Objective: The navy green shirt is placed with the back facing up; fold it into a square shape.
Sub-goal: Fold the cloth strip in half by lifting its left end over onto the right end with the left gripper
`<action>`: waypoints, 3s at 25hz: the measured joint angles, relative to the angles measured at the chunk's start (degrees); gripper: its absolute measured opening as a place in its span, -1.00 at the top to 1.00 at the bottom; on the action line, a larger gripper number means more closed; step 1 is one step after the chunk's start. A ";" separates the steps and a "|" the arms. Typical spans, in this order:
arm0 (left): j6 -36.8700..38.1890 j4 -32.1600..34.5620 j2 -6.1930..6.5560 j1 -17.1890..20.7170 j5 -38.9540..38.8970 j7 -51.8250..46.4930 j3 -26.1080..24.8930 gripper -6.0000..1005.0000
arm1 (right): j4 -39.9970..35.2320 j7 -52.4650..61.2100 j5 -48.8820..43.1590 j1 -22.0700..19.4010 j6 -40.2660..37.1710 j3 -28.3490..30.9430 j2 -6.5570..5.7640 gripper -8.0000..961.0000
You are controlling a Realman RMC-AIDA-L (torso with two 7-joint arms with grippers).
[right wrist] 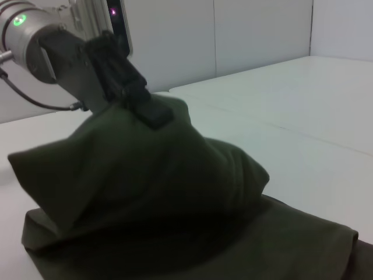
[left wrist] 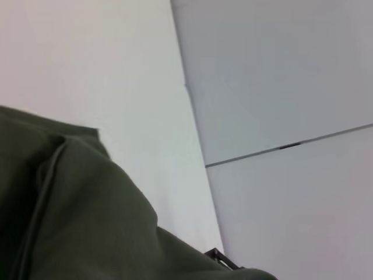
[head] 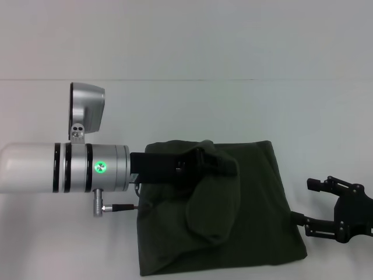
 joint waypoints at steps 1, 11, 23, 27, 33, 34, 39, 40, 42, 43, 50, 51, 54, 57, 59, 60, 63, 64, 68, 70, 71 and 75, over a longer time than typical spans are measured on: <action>0.13 0.09 -0.01 -0.04 -0.16 -0.09 0.10 0.82 | 0.01 -0.02 -0.01 0.02 0.05 -0.02 0.00 -0.91; -5.18 -5.25 -0.55 -2.41 -1.50 2.57 0.41 0.82 | 0.24 -0.21 -0.12 0.13 -0.05 -0.23 0.07 -0.91; -9.56 -11.61 -0.72 -2.78 -4.41 8.65 0.08 0.75 | 0.32 -0.24 -0.20 0.11 0.06 -0.22 0.07 -0.91; -8.31 -12.84 -0.75 -3.16 -4.91 11.66 0.38 0.70 | 0.32 -0.24 -0.11 -0.04 0.09 -0.02 0.07 -0.91; -6.73 -16.15 -0.79 -3.72 -6.28 15.96 -0.08 0.45 | -0.15 -0.24 0.14 -0.97 0.24 2.54 -0.08 -0.91; -6.72 -16.46 -0.79 -3.74 -6.74 16.32 -0.10 0.38 | -0.22 -0.24 0.15 -1.13 0.26 3.01 -0.09 -0.91; -8.38 -16.76 -0.80 -3.48 -7.76 17.29 0.07 -0.02 | -0.27 -0.25 0.17 -1.52 0.61 4.66 -0.11 -0.91; -9.28 -16.84 -0.80 -3.39 -7.77 17.46 0.06 -0.11 | -0.27 -0.26 0.17 -1.54 0.67 4.86 -0.12 -0.91; -10.84 -17.16 -0.80 -3.24 -7.78 17.81 -0.05 -0.31 | -0.18 -0.31 0.17 -1.56 0.69 4.98 -0.11 -0.91; -11.09 -17.28 -0.80 -3.20 -7.78 17.95 -0.09 -0.36 | -0.15 -0.33 0.17 -1.55 0.69 4.97 -0.11 -0.91; -9.43 -17.53 -0.79 -3.69 -7.60 18.02 0.33 -0.69 | -0.19 -0.33 0.16 -1.50 0.70 4.97 -0.02 -0.91; -9.59 -17.54 -0.79 -3.93 -7.41 17.96 0.76 -0.74 | -0.20 -0.33 0.16 -1.47 0.70 4.97 -0.02 -0.91; -10.17 -17.35 -0.78 -4.36 -7.27 17.45 1.69 -0.81 | -0.09 -0.33 0.16 -1.34 0.84 4.96 -0.02 -0.91; -10.20 -16.82 -0.61 -5.03 -7.33 15.81 1.81 -0.85 | 0.00 -0.33 0.16 -1.30 1.25 4.96 -0.02 -0.91; -9.83 -15.82 -0.55 -6.10 -7.08 14.05 2.57 -0.85 | 0.06 -0.33 0.16 -1.28 1.31 4.96 -0.02 -0.91; -9.69 -15.39 -0.54 -6.47 -6.96 13.41 3.20 -0.84 | 0.10 -0.33 0.16 -1.27 1.33 4.96 -0.02 -0.91; -9.25 -12.41 -0.45 -8.45 -6.70 9.24 9.69 -0.84 | 0.17 -0.37 0.16 -1.22 1.36 4.96 -0.02 -0.91; -9.13 -10.33 -0.48 -8.80 -6.75 7.21 12.87 -0.84 | 0.17 -0.38 0.16 -1.21 1.37 4.96 -0.02 -0.91; -8.96 -6.14 -0.70 -9.84 -7.03 3.53 18.68 -0.84 | 0.20 -0.40 0.16 -1.26 1.41 4.96 -0.02 -0.91; -8.94 -5.49 -0.67 -11.06 -7.01 2.76 20.79 -0.84 | 0.22 -0.41 0.16 -1.33 1.43 4.96 -0.02 -0.91; -9.03 -5.28 -0.64 -11.65 -6.96 2.41 21.61 -0.84 | 0.22 -0.41 0.16 -1.35 1.45 4.96 -0.02 -0.91; -9.43 -2.84 -0.61 -13.25 -6.94 0.48 24.60 -0.84 | 0.23 -0.41 0.16 -1.38 1.51 4.96 -0.02 -0.91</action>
